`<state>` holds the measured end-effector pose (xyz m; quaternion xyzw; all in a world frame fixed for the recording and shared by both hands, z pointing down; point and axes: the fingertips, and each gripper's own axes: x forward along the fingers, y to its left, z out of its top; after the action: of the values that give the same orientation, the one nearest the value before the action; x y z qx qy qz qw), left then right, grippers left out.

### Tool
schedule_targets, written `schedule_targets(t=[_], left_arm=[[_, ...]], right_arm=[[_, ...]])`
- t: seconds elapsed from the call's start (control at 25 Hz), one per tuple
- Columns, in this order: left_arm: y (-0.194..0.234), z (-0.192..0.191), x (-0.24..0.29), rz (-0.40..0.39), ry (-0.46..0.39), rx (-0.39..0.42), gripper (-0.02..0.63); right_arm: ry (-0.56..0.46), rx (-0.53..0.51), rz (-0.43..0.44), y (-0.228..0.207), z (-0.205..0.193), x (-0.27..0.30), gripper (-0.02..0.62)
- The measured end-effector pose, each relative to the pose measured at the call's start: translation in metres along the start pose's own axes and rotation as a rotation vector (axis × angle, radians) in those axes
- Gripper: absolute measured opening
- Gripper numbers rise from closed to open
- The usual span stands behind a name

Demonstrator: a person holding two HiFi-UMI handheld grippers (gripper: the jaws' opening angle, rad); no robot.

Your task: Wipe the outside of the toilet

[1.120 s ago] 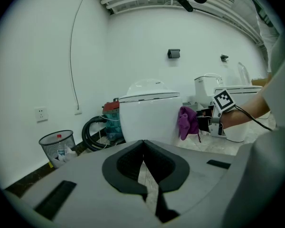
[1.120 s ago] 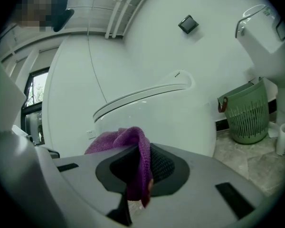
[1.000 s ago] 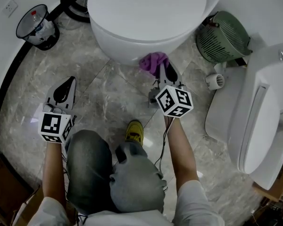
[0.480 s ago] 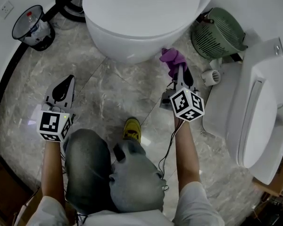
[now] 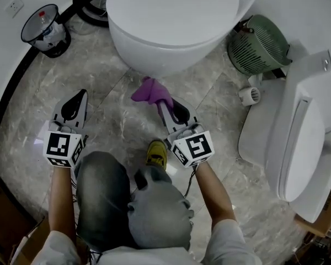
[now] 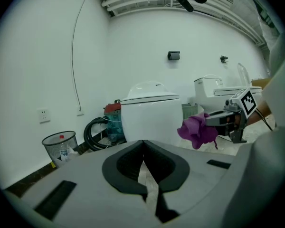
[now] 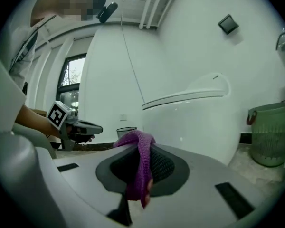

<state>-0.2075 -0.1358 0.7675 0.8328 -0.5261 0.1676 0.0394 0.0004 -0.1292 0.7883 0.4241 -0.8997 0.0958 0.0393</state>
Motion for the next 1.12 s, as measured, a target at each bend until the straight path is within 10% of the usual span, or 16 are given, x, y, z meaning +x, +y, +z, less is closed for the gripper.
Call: schedule_targets(t=[0.32, 1.12], left_arm=[[0.02, -0.015, -0.007, 0.064, 0.045, 0.0, 0.014], [0.016, -0.023, 0.012, 0.026, 0.055, 0.001, 0.014]], right_arm=[[0.097, 0.024, 0.132, 0.035, -0.048, 0.098, 0.057], [0.184, 0.124, -0.157, -0.057, -0.085, 0.109, 0.057]])
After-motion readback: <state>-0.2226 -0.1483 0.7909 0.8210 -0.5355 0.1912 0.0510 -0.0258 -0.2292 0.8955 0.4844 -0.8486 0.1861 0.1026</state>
